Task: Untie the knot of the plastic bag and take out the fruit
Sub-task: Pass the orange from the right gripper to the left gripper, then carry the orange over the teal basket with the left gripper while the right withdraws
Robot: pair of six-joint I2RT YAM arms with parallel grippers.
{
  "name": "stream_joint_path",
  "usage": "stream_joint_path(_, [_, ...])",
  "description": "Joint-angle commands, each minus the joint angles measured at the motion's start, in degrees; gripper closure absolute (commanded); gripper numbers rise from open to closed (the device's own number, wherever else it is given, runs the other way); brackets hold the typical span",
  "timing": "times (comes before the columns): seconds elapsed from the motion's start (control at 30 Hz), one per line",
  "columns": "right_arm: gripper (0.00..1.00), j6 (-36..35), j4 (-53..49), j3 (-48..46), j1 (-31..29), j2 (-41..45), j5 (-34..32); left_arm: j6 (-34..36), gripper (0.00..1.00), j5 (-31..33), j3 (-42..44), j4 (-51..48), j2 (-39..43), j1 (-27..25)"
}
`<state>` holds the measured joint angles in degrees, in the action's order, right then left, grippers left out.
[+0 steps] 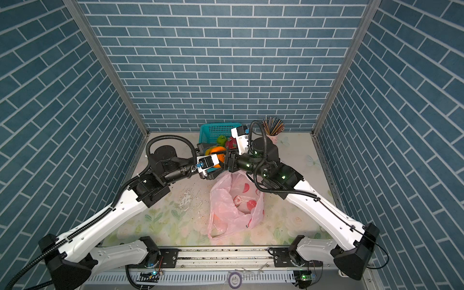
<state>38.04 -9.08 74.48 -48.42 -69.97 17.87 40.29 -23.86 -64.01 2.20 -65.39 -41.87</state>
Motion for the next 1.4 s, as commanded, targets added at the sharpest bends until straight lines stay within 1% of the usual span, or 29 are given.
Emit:
stream_joint_path(0.0, [0.53, -1.6, 1.3, 1.6, 0.1, 0.2, 0.9, 2.5, 0.28, -0.3, -1.6, -1.8, -0.3, 0.6])
stream_joint_path(0.1, [0.53, -1.8, 1.3, 1.2, 0.1, 0.0, 0.5, 2.9, 0.41, 0.8, -1.6, -2.0, -0.7, 0.7])
stream_joint_path(0.17, [0.52, -1.8, 1.3, 1.1, 0.1, -0.1, 0.6, 2.9, 0.46, 1.0, -1.7, -1.8, -0.8, 0.6])
stream_joint_path(0.23, [0.48, -2.0, 1.4, 1.0, 0.1, -0.1, 0.8, 2.9, 0.47, 1.5, -1.5, -1.3, -0.8, 0.7])
stream_joint_path(0.3, [0.37, -2.4, 1.5, 1.0, 0.1, 0.3, 0.2, 2.3, 0.48, 3.0, -1.3, 0.3, -0.8, 0.9])
stream_joint_path(0.4, [0.24, -2.7, 2.4, -0.1, 0.1, 2.1, -3.3, 0.4, 0.49, 4.6, -0.4, 3.6, -0.7, 1.6])
stream_joint_path(0.53, [0.18, -2.8, 4.9, -3.3, 0.1, 5.8, -8.7, -3.6, 0.49, 6.5, -0.3, 7.1, -1.3, 2.9])
stream_joint_path(0.7, [0.16, -1.8, 7.5, -7.7, 0.1, 10.3, -15.1, -8.8, 0.49, 9.5, -0.6, 11.4, -4.0, 5.8])
stream_joint_path(0.87, [0.16, -1.3, 7.8, -9.5, 0.1, 12.0, -16.6, -14.7, 0.5, 12.4, -3.7, 11.6, -8.8, 9.3])
stream_joint_path(0.97, [0.16, -1.1, 7.1, -9.7, 0.1, 12.0, -17.0, -18.6, 0.5, 13.7, -6.9, 9.8, -12.6, 11.5])
stream_joint_path(1.07, [0.16, -1.0, 6.7, -9.6, 0.1, 11.9, -17.0, -21.9, 0.49, 13.2, -9.0, 9.2, -16.3, 13.7])
stream_joint_path(1.37, [0.16, -0.5, 6.2, -9.5, 0.1, 10.9, -16.5, -28.6, 0.49, 14.2, -21.9, -1.6, -29.5, 18.5])
